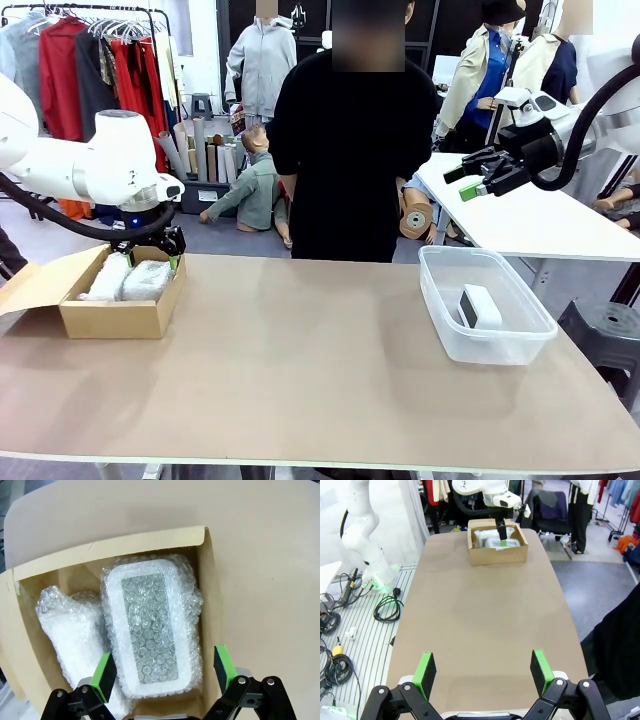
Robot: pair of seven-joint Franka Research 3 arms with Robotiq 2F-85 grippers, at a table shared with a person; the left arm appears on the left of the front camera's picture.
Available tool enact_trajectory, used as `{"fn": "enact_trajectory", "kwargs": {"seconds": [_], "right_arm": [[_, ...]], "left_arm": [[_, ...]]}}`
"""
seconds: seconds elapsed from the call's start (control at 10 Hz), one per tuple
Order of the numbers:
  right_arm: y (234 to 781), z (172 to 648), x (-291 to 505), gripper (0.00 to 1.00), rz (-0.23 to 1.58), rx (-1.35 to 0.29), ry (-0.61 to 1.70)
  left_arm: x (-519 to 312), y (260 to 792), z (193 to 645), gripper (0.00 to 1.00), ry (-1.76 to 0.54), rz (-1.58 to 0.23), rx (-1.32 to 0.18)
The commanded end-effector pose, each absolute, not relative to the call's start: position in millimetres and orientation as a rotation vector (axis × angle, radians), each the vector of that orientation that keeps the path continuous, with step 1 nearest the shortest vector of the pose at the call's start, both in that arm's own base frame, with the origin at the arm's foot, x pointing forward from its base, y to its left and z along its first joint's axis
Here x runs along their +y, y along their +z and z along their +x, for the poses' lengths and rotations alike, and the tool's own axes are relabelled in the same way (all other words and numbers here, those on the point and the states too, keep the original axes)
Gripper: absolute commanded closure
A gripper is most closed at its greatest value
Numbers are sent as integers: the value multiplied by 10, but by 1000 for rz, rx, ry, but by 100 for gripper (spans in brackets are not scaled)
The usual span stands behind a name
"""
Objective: Separate and place wrapped and unwrapped clocks.
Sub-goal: If the picked Digital clock is wrapped, place it in the Package Box ; if not, place it in the Organizing box.
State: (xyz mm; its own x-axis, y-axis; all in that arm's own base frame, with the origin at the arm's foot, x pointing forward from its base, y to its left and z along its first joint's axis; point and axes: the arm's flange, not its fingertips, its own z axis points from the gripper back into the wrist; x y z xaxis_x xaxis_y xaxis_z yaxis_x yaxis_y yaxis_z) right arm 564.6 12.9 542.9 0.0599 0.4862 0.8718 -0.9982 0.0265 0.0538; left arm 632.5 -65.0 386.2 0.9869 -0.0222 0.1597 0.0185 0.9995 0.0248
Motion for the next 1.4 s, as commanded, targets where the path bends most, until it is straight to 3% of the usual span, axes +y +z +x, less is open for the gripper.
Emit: {"fn": "enact_trajectory", "kwargs": {"seconds": [0.0,0.4,0.7,1.1,1.3], "right_arm": [[5442,5643,130,0,842,-795,1359],[5442,5643,130,0,842,-795,1359],[5442,5643,130,0,842,-795,1359],[5442,5643,130,0,842,-795,1359],[5442,5643,130,0,842,-795,1359]], "left_arm": [[-653,3932,6268,0,-56,52,-129],[-599,4381,5874,0,-264,77,-56],[-620,4608,5645,0,-578,-165,-28],[-704,4610,5602,0,-1101,-315,-107],[-758,4691,5567,0,-1366,-287,-262]]}}
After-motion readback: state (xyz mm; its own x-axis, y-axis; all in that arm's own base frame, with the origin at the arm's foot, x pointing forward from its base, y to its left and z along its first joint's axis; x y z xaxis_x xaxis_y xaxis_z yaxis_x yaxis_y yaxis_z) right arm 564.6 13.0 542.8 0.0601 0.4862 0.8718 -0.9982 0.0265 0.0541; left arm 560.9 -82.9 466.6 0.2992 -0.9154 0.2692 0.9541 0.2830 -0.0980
